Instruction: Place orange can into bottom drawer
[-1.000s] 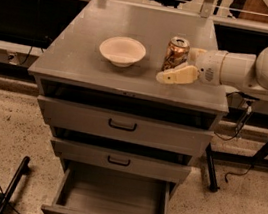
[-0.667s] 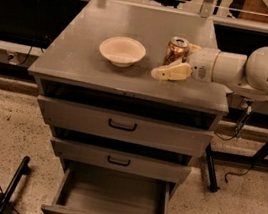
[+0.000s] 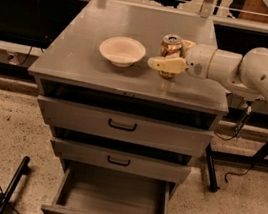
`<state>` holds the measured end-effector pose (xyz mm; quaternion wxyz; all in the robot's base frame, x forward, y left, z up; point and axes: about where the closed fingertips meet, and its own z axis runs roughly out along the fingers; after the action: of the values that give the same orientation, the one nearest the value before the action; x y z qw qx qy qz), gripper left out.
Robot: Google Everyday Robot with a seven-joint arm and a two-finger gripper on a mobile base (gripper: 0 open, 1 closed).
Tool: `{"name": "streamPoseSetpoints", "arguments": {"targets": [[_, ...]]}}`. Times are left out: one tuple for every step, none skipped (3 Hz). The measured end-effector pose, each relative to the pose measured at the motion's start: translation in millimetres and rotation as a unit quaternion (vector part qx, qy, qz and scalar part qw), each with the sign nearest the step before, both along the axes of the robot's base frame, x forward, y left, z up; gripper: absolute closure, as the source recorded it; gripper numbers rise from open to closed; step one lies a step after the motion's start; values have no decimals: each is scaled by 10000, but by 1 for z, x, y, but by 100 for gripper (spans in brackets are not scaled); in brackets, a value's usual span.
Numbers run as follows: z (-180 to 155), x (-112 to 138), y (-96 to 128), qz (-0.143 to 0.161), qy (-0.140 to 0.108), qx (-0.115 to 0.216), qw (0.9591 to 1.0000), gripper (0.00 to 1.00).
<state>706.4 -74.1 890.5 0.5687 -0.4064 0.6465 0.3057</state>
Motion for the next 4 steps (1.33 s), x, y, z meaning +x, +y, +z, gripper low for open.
{"name": "streamPoseSetpoints", "arguments": {"targets": [[11, 5, -3, -24, -129, 275, 9995, 55], [16, 6, -6, -36, -188, 363, 9992, 72], [26, 5, -8, -1, -153, 392, 9991, 88], [58, -15, -21, 171, 158, 487, 9985, 100]]}}
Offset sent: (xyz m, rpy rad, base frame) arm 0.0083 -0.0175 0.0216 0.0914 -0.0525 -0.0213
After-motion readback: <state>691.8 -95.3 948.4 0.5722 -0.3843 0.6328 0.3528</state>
